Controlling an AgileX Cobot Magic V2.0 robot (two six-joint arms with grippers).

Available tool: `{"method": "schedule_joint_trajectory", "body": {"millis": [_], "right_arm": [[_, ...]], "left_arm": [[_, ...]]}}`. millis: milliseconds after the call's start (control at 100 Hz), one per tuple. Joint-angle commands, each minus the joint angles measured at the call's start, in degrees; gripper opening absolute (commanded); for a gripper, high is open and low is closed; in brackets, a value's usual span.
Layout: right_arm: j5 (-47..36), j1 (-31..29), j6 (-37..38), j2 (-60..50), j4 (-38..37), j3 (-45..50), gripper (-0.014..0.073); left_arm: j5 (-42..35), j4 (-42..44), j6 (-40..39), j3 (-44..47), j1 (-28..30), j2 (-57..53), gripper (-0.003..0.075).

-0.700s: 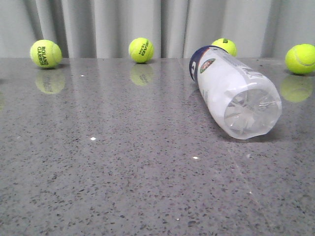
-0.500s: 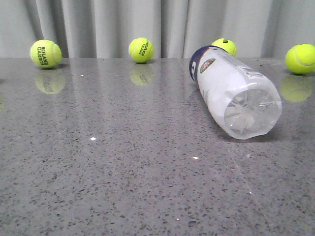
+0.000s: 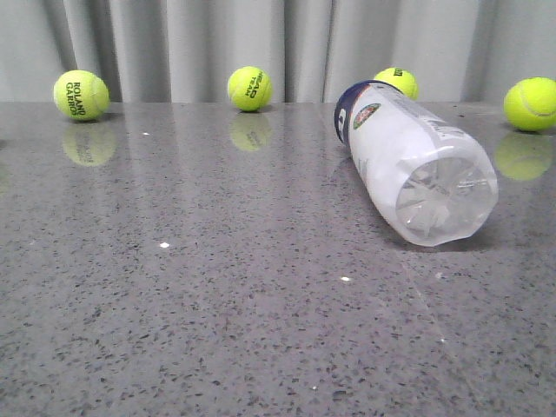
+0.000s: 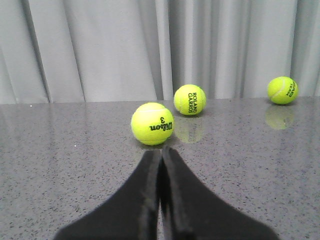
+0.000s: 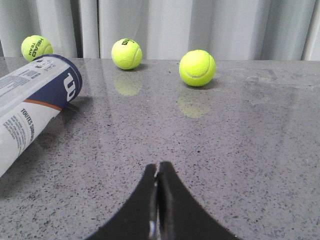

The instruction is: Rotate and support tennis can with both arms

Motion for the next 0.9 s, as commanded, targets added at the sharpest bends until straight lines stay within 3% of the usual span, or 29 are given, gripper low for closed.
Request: {"method": "schedule_joint_trajectory", "body": {"millis": [0,220,330,710,890], "right_arm": [[-6.28,-0.38,-0.55,-1.38,-0.89,-1.04,-0.0069],[-10.29,-0.38,-0.24,-1.38,-0.56,-1.48,-0.0069],[-7.60,-0.38,-0.19,-1.38,-0.01,-4.15,-0.0069],[25.56,-0.38,-0.24,7.37,0.19,-26.04,-0.0069],[32.35,-0.38,-0.24,16.60,0.19,-34.72,-0.0067]], "left_arm": [[-4.39,-0.44,-0.48,2.49,0.10,-1.88,-0.0020],[-4.39,-0.44,-0.48,2.49,0.10,-1.88,-0.0020],[-4.39,-0.44,-0.48,2.49,0.10,-1.88,-0.0020],[-4.39,-0.44,-0.48,2.49,0.10,-1.88,-0.0020],[-4.39,-0.44,-0.48,2.49,0.10,-1.88,-0.0020]]}}
